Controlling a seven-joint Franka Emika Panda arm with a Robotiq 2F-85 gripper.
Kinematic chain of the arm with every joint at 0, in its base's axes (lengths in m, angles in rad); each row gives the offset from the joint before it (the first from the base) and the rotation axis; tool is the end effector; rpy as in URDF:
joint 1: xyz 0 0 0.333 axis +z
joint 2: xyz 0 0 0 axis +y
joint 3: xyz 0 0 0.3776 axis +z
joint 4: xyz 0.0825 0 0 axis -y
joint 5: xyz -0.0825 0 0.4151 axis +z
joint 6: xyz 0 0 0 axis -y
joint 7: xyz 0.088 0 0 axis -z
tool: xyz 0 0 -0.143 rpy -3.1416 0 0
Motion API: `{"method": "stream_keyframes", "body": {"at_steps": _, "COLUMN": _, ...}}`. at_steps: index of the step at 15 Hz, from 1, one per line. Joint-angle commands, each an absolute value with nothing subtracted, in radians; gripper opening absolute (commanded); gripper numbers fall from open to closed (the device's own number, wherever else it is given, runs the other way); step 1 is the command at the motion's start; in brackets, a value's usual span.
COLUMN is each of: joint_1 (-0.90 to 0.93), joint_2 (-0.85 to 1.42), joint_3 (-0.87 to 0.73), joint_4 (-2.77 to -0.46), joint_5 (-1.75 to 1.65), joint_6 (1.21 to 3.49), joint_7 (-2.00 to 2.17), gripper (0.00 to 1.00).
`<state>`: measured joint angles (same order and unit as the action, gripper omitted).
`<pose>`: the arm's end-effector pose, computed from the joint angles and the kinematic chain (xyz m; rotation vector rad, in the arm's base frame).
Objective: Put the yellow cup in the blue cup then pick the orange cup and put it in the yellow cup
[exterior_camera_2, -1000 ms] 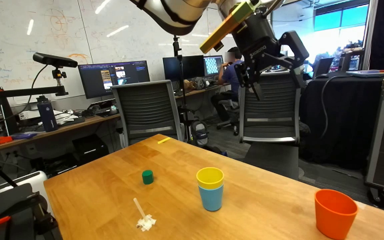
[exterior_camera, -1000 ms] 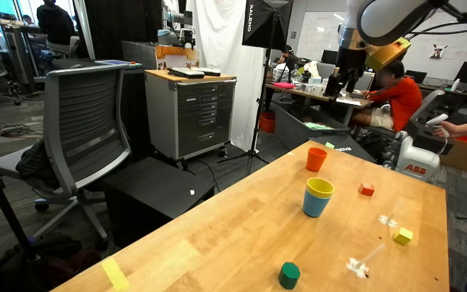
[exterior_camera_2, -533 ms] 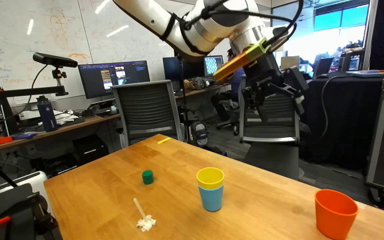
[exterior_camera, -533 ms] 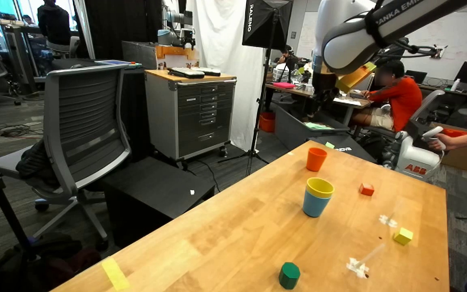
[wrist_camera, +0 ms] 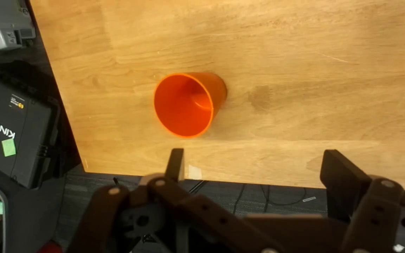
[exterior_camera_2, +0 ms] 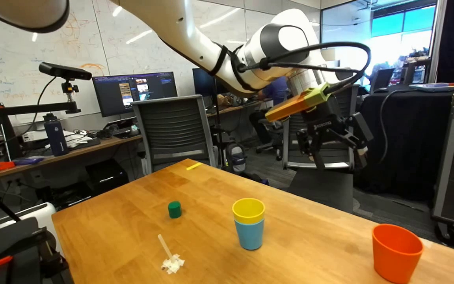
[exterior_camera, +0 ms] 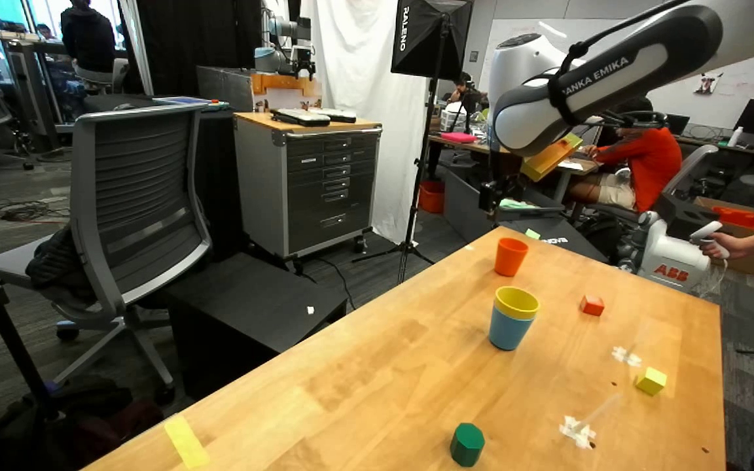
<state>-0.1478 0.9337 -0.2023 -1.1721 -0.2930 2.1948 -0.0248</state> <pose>0.8144 -0.2616 0.2312 2.7241 -0.1015 0.0341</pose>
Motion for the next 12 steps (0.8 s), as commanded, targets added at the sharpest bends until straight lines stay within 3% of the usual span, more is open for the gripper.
{"method": "stream_keyframes", "body": {"at_steps": 1, "joint_1": -0.191, "joint_2": 1.033, "joint_3": -0.189, "joint_4": -1.034, "joint_5": -0.254, "joint_6": 2.134, "joint_7": -0.063, "gripper": 1.0}}
{"method": "stream_keyframes", "body": {"at_steps": 12, "joint_1": -0.252, "joint_2": 1.216, "joint_3": -0.193, "joint_4": -0.856, "joint_5": -0.219, "joint_6": 2.055, "joint_7": -0.068, "gripper": 1.0}}
